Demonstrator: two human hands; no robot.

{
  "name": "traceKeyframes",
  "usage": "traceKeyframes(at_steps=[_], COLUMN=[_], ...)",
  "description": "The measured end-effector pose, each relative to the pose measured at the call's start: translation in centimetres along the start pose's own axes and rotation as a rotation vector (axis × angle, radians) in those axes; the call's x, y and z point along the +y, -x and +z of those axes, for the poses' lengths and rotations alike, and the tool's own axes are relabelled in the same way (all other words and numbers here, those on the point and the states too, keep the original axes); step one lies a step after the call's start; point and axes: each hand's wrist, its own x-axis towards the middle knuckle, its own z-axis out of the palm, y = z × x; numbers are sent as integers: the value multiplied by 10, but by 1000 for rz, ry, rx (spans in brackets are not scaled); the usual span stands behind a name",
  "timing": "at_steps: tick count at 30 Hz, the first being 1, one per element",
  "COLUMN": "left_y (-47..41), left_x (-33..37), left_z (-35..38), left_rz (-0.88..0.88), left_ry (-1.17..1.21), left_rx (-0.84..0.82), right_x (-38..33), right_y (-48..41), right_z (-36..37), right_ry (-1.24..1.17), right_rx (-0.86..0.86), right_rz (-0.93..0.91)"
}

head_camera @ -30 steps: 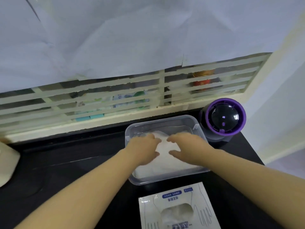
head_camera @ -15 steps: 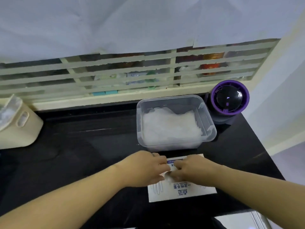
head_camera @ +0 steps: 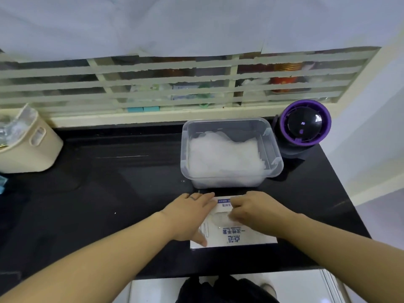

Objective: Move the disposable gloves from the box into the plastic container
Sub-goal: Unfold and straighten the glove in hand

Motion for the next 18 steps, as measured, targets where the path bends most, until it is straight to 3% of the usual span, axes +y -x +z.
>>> traceKeyframes(at_steps=[2, 7, 10, 13, 15, 18], left_y=[0, 4, 5, 10, 15, 25], left_x=[1, 5, 8, 13, 13, 12], left_z=[-1, -8, -14, -32, -50, -74], left_rz=[-8, -51, -82, -103, -100, -64], left_ry=[-4, 45, 110, 226, 440, 783], left_rx=[-5, -16, -32, -52, -32, -13], right_x=[-2, 1, 9, 14, 16, 14], right_y=[4, -4, -4, 1, 6, 13], right_z=[-16, -84, -112, -112, -105, -91], right_ry=[-132, -592, -754, -1360, -1738, -1975], right_rx=[142, 502, 481, 522, 547, 513], right_rz=[65, 483, 682, 900, 1008, 1064])
